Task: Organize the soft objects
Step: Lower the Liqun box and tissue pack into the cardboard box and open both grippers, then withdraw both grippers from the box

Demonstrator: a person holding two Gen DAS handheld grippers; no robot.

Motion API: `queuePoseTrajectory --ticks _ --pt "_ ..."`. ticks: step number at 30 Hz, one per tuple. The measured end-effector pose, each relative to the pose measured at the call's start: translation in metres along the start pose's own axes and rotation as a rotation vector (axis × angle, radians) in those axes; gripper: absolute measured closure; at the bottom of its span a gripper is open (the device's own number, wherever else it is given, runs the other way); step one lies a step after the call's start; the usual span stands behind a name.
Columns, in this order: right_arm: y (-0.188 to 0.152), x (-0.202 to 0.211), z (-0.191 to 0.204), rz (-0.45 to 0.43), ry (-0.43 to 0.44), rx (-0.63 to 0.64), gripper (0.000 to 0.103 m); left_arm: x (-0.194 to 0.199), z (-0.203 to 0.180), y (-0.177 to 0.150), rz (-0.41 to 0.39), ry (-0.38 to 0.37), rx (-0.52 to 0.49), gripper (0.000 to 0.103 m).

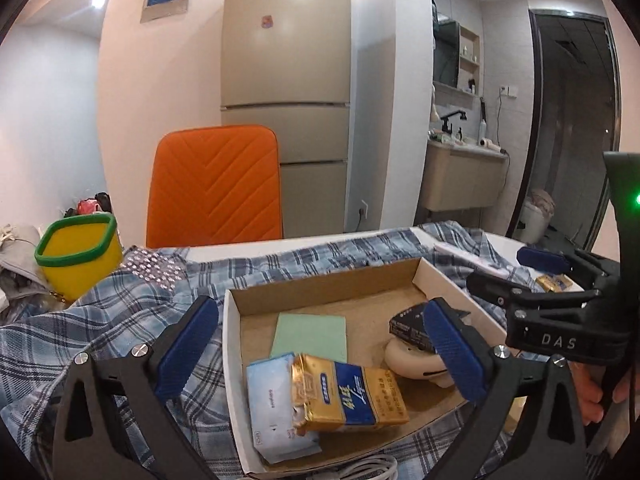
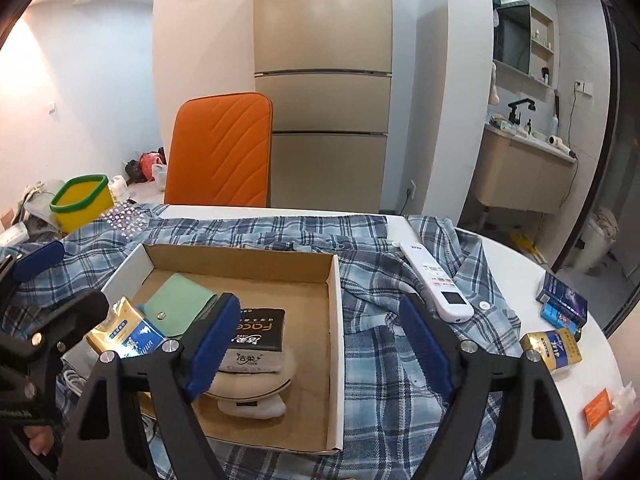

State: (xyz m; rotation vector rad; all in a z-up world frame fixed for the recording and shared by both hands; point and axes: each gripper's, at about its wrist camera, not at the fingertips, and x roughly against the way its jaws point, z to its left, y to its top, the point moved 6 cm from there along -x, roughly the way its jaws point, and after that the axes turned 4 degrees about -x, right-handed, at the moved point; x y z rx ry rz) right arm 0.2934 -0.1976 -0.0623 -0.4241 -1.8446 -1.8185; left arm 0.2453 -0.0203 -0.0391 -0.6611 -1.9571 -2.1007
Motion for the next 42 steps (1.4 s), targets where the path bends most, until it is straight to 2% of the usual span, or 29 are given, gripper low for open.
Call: queuePoseTrajectory --ticks 7,11,13,17,21,27,34,42 --pt "0.010 0.023 0.003 -0.061 0.019 -0.014 0.019 0.031 0.004 0.018 -0.105 0.039 0.002 0.001" --pt "0.016 0.045 0.008 -0.112 0.033 -0.007 0.019 0.067 0.008 0.032 -0.232 0.089 0.027 0.001" --pt "0.018 0.059 0.008 -0.145 0.035 -0.011 0.017 0.087 0.009 0.039 -0.285 0.080 0.049 0.001" --pt "0.019 0.092 0.009 -0.234 0.014 0.008 0.016 0.113 0.008 0.044 -0.326 0.061 0.065 0.000" --pt "0.010 0.121 0.005 -0.285 0.032 0.012 0.014 0.135 0.004 0.034 -0.367 0.086 0.072 0.000" --pt "-0.020 0.144 0.000 -0.278 0.045 0.042 0.013 0.144 -0.019 0.011 -0.321 0.040 0.007 0.000" --pt "-0.064 0.148 -0.006 -0.227 0.033 0.080 0.013 0.141 -0.040 -0.028 -0.299 0.050 -0.041 0.000" --pt "-0.079 0.131 -0.004 -0.144 0.030 0.096 0.013 0.135 -0.038 -0.034 -0.252 0.013 -0.023 0.000"
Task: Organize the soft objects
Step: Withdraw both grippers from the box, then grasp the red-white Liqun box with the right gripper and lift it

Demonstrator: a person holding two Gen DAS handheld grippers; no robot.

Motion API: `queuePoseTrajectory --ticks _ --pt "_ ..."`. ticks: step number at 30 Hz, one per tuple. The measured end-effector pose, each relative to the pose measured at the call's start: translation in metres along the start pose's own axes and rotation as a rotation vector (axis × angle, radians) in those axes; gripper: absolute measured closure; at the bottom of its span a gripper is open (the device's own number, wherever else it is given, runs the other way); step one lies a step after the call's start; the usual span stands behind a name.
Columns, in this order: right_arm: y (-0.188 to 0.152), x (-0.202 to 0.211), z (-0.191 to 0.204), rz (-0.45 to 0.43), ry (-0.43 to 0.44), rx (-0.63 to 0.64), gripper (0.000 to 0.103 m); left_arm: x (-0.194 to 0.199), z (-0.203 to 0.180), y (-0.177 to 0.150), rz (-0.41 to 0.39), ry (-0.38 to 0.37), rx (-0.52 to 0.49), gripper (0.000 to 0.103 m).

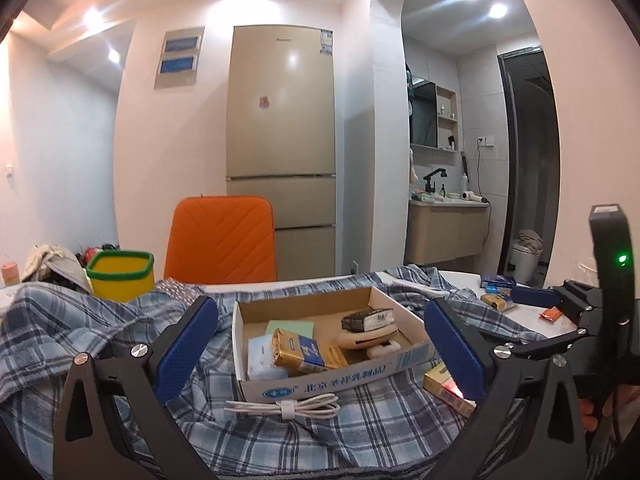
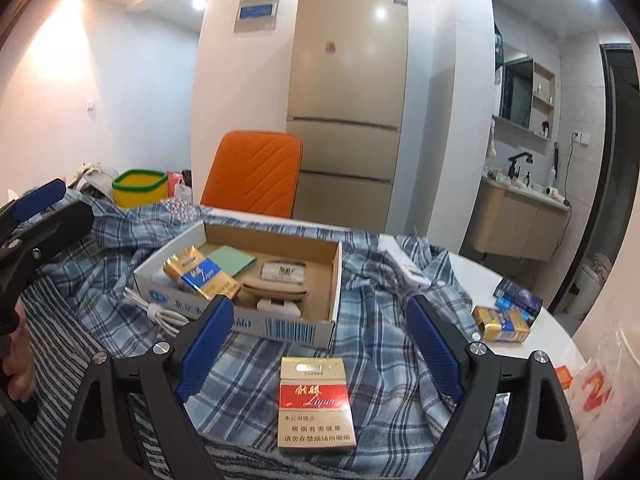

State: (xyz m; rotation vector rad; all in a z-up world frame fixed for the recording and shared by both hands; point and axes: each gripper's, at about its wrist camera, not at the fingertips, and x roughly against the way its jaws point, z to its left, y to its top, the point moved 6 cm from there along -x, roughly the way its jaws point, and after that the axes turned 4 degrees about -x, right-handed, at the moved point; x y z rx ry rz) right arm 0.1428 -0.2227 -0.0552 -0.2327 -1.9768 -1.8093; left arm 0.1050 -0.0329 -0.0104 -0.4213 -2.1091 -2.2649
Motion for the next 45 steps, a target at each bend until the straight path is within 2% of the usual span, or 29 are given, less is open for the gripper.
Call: queuePoseTrajectory --ticks 3,6,9,14,21,28,32,35,39,45 --pt "-0.006 -0.010 -0.004 0.062 -0.031 -0.006 0.013 0.000 0.006 -0.002 0.013 0.020 0.017 0.000" --pt "-0.016 -0.024 -0.005 0.163 -0.009 -0.005 0.013 -0.003 0.008 -0.004 0.038 0.020 0.023 0.000" --pt "-0.024 -0.033 -0.003 0.224 0.002 0.003 0.013 -0.008 0.008 -0.008 0.072 0.016 0.017 0.000" --pt "-0.043 -0.051 0.001 0.342 0.011 0.017 0.022 -0.020 0.004 -0.017 0.154 -0.003 0.005 0.000" --pt "-0.057 -0.066 -0.003 0.441 0.012 -0.012 0.035 -0.046 0.005 -0.041 0.329 -0.032 0.030 0.000" --pt "-0.067 -0.075 -0.002 0.505 0.015 -0.004 0.045 -0.050 0.009 -0.047 0.368 -0.037 0.063 0.000" --pt "-0.064 -0.072 -0.003 0.483 0.017 -0.005 0.045 -0.052 0.011 -0.047 0.380 -0.029 0.061 0.000" --pt "-0.057 -0.065 -0.003 0.433 0.013 -0.005 0.045 -0.060 0.017 -0.053 0.429 -0.012 0.078 0.000" --pt "-0.041 -0.052 -0.006 0.327 0.008 -0.033 0.045 -0.073 0.033 -0.068 0.525 0.021 0.154 0.000" --pt "-0.022 -0.033 -0.008 0.214 0.051 -0.088 0.045 -0.080 0.058 -0.081 0.598 0.062 0.275 0.000"
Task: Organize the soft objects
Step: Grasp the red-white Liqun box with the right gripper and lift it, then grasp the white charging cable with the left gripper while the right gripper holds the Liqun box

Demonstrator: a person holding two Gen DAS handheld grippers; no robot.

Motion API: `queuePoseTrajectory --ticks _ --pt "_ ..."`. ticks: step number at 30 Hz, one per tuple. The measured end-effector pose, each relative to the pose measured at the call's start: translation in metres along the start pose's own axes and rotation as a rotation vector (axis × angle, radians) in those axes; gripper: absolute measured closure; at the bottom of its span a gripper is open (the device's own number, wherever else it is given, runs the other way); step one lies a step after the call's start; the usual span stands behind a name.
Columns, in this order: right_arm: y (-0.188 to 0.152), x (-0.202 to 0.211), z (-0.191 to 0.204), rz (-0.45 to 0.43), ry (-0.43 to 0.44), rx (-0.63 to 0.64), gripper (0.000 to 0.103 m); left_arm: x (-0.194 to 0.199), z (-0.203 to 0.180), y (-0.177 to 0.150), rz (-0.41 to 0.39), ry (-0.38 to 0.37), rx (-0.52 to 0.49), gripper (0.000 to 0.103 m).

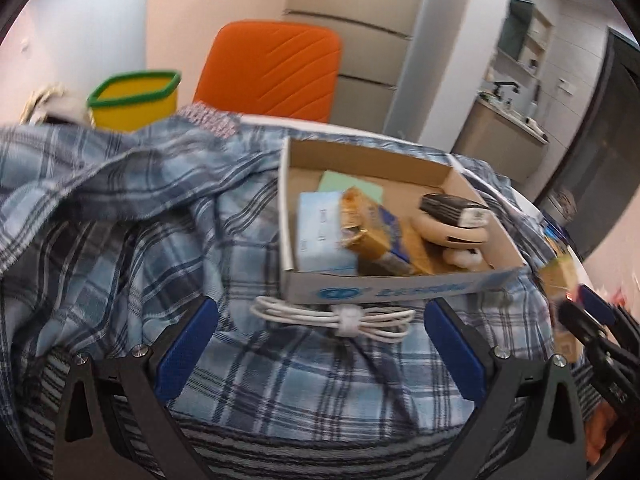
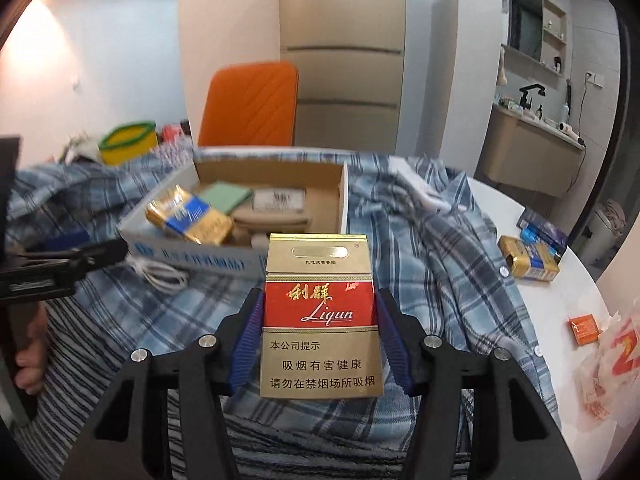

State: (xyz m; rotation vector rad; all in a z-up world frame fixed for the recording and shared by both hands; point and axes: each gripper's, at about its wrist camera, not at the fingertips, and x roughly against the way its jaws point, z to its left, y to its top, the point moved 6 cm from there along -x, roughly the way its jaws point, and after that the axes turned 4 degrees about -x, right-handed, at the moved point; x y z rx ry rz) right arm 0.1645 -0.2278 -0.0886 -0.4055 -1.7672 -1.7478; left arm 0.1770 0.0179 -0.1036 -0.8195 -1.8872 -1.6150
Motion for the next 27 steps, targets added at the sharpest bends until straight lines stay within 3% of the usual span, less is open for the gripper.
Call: queuePoseTrajectory --ticks 1,3,11,13,15,16,22,24,27 --pt "0.001 0.002 0.001 -0.008 0.012 -0.005 0.045 -0.003 0.003 0.000 0.017 -0.008 0.016 0.001" --pt "0.001 0.002 0.001 -0.004 0.019 -0.007 0.045 -0.011 0.008 -0.002 0.062 -0.042 0.048 0.016" --pt "-0.004 0.001 0.009 0.012 0.028 0.022 0.045 -0.016 0.031 0.004 0.082 -0.058 0.155 0.018" --pt "-0.004 0.002 0.009 0.011 0.027 0.026 0.045 -0.021 0.042 0.002 0.106 -0.066 0.214 0.028" --pt "-0.004 0.002 0.010 0.010 0.027 0.026 0.045 -0.027 0.046 -0.002 0.149 -0.091 0.239 0.059" --pt "-0.005 0.002 0.010 0.011 0.026 0.027 0.045 -0.029 0.045 -0.005 0.172 -0.104 0.235 0.064" --pt "-0.005 0.003 0.010 0.010 0.021 0.036 0.045 -0.026 0.047 -0.006 0.176 -0.119 0.252 0.071" --pt "-0.005 0.003 0.010 0.013 0.019 0.036 0.045 -0.026 0.048 -0.008 0.185 -0.107 0.247 0.088" --pt "-0.005 0.003 0.010 0.012 0.016 0.036 0.045 -0.022 0.050 -0.008 0.179 -0.131 0.268 0.096"
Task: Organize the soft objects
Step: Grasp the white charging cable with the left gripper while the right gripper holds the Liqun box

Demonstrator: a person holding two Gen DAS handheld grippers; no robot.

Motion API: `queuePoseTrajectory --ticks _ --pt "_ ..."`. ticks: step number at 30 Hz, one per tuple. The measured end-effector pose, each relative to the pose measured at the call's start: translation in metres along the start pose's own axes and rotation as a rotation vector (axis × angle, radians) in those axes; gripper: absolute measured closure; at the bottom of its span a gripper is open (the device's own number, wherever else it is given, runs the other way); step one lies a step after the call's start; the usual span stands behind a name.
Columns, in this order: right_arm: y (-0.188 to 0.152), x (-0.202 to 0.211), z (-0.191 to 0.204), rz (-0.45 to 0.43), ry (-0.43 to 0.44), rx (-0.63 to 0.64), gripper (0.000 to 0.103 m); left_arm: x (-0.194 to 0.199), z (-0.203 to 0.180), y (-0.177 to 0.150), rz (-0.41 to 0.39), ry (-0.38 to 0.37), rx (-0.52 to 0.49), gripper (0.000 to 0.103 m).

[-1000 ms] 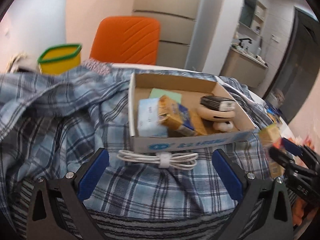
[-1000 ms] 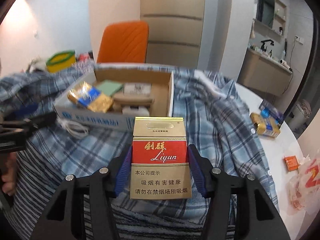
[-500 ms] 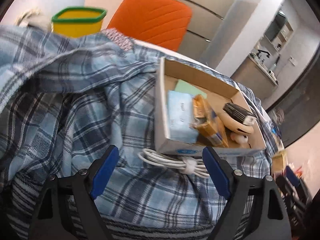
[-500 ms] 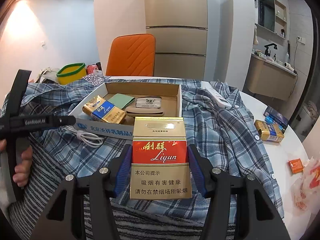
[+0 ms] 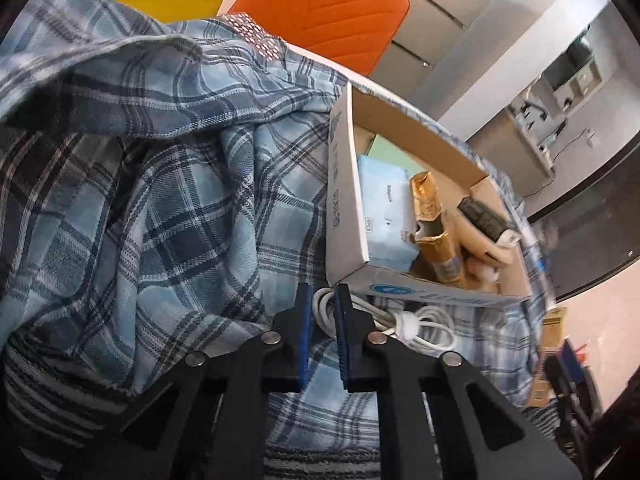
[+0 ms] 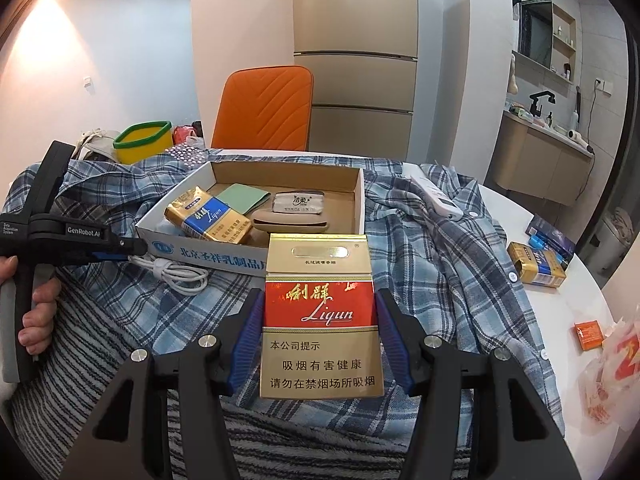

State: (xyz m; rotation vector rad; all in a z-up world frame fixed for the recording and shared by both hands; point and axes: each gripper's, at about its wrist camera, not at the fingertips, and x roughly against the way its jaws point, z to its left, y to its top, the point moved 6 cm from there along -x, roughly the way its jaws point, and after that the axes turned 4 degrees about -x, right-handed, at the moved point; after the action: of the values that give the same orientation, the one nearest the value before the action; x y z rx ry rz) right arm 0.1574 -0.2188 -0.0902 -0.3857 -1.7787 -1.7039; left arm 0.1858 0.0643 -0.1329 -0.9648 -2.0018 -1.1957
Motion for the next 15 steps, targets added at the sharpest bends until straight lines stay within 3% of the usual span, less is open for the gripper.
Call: queuePoseTrajectory --ticks 6,12,15 --pt "0.000 0.001 -0.002 -0.011 -0.011 0.001 0.045 0.022 -0.014 0.000 -0.066 -0.058 -0.060 0.097" --pt "0.002 0.005 -0.002 -0.037 -0.021 0.003 0.045 0.056 -0.050 -0.004 -0.188 -0.101 -0.223 0.098" --pt "0.003 0.006 -0.002 -0.045 -0.029 0.004 0.045 0.075 -0.066 -0.009 -0.250 -0.075 -0.314 0.098"
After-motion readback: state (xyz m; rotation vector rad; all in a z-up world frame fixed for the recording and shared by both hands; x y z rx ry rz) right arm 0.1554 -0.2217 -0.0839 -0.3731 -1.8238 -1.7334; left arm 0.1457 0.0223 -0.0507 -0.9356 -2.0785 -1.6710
